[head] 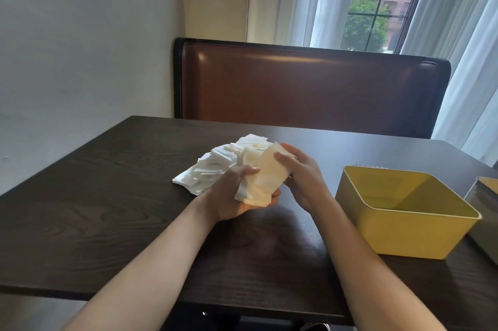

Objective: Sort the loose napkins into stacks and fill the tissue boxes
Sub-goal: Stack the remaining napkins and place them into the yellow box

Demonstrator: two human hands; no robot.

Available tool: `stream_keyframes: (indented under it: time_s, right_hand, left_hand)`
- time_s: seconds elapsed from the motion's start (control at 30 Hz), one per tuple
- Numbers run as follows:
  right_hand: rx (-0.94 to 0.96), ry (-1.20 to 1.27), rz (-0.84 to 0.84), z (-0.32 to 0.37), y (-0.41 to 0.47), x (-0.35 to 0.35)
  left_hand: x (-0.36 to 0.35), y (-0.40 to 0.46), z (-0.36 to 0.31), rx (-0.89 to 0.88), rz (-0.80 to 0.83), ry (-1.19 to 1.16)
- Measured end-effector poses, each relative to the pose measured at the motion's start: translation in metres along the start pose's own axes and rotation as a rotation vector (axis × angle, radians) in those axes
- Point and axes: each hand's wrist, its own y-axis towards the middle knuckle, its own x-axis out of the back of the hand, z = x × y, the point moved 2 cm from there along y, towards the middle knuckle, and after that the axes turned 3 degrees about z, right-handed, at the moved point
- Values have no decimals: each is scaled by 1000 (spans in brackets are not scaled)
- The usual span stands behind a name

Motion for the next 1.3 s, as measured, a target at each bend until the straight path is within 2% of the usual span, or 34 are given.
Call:
stream_keyframes:
  time_s: [0.17, 0.27, 0.37, 0.47, 0.67, 0.83, 0.97, 1.07, 1.13, 1.3]
  right_hand:
    - [41, 152, -76, 6, -3, 3]
    - [64, 177, 30, 12, -7, -1]
    - [129, -47, 88, 14, -12, -8]
    - [206, -266, 44, 10, -12, -11]
    - [233, -320, -9, 8, -8, -11]
    - [153, -341, -203, 0, 1, -1]
    - [102, -564, -105, -16, 8, -6]
    - [30, -709, -5, -25, 10, -11]
    - [33, -711, 10, -27, 10, -13]
    - [23, -820, -101, -31, 15, -10]
  left_hand:
    - [-1, -2, 0, -4, 28, 25]
    - [-1, -2, -2, -6, 39, 7]
    - [1, -1, 0, -12, 40, 9]
    - [1, -1, 1, 22, 58, -25]
    - [3, -3, 1, 12, 70, 9]
    - [9, -2, -15, -157, -108, -192]
    - [22, -2, -26, -295, -269, -251]
    - [28, -5, -28, -296, -361, -217]
    - [29, -6, -28, -275, -393, -202]
    - [36, -3, -26, -200, -478, -137]
